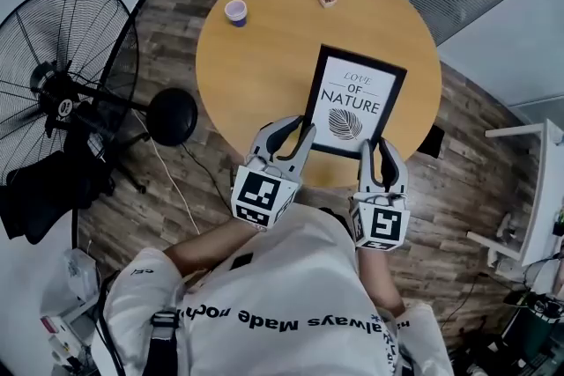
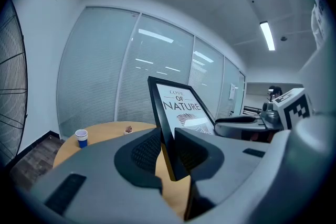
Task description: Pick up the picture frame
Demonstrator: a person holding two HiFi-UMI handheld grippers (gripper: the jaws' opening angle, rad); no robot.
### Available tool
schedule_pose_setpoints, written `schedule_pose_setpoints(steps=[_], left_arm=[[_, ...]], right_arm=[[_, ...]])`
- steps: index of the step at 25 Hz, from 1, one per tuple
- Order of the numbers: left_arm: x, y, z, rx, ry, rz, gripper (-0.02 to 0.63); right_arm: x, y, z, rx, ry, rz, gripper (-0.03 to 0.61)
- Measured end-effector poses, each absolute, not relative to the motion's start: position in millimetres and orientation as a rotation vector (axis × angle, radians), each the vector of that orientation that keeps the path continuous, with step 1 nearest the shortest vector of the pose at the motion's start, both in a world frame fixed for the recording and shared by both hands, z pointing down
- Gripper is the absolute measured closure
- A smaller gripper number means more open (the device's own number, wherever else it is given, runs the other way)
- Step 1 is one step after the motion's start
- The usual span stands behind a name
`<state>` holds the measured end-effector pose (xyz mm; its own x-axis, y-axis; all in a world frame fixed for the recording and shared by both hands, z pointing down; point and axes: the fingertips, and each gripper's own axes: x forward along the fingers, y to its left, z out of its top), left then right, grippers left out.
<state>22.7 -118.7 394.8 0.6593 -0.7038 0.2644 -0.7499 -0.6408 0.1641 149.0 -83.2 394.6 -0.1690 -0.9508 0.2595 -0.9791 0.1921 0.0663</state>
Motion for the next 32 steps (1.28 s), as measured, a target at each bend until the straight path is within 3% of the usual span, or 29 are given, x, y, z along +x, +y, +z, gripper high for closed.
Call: schedule_pose_setpoints(steps=[32], left_arm=[[7.2,-103.4,323.8,2.684,-1.255,0.077,0.515]], right_arm=[[134.5,-69.7,307.1,1.906,-2.330,-0.035,0.479]])
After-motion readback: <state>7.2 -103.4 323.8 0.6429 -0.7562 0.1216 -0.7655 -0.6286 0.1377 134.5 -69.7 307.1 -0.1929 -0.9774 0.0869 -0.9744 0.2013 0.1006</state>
